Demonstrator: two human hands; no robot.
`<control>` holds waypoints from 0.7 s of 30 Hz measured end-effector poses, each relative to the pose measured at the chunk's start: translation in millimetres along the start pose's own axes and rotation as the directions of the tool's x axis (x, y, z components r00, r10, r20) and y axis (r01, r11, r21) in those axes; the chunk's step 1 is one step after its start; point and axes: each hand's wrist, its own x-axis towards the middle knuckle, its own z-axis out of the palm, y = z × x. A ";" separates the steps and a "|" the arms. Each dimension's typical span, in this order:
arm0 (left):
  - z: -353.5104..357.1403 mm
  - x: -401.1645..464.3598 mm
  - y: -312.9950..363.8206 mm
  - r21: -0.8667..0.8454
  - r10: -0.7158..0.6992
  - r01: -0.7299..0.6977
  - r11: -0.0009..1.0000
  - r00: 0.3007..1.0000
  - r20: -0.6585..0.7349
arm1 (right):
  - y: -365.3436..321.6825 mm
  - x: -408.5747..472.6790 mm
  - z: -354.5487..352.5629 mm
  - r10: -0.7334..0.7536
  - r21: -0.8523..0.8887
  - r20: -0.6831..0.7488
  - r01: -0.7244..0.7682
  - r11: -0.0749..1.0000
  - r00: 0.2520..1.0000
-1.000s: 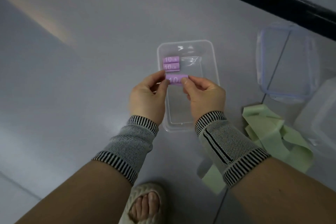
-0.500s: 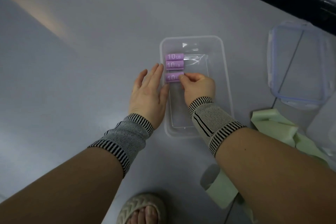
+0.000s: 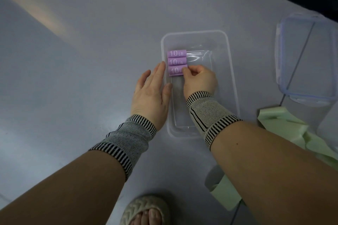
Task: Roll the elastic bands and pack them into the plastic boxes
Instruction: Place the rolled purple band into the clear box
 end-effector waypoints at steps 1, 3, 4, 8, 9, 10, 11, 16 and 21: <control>0.0 -0.2 0.6 -0.002 0.005 -0.005 1.000 1.000 -0.002 | 1.0 0.6 1.1 -0.004 -0.015 -0.003 0.004 1.000 1.000; -0.2 0.1 1.3 -0.003 0.008 -0.008 1.000 1.000 -0.005 | 3.2 3.4 3.6 -0.011 -0.054 -0.010 0.011 0.998 1.000; -0.2 0.2 1.5 -0.003 0.006 -0.006 1.000 1.000 -0.004 | 3.9 5.4 4.6 -0.011 -0.071 -0.011 0.010 0.997 1.000; 0.4 0.1 1.1 -0.008 -0.006 0.006 1.000 1.000 -0.003 | 5.2 9.8 4.8 -0.014 -0.103 0.019 0.016 0.995 1.000; 0.6 -0.1 1.2 -0.009 -0.007 0.007 1.000 1.000 -0.003 | 6.0 9.3 3.6 -0.027 -0.110 0.026 0.030 0.994 0.999; 0.9 -0.4 1.6 -0.009 -0.007 0.007 1.000 1.000 -0.004 | 7.0 8.2 2.4 -0.045 -0.118 0.032 0.048 0.992 0.998; 1.0 -0.4 1.8 -0.011 -0.008 0.008 1.000 1.000 -0.006 | 7.9 7.1 1.2 -0.063 -0.125 0.039 0.067 0.990 0.997; 1.0 0.0 1.5 -0.009 -0.003 0.002 1.000 1.000 -0.017 | 7.1 6.0 -0.9 -0.095 -0.143 0.044 0.100 0.985 0.995; 1.2 -0.2 1.3 -0.007 -0.008 0.008 1.000 1.000 -0.012 | 7.2 3.6 -1.0 -0.105 -0.095 0.035 0.108 0.990 0.994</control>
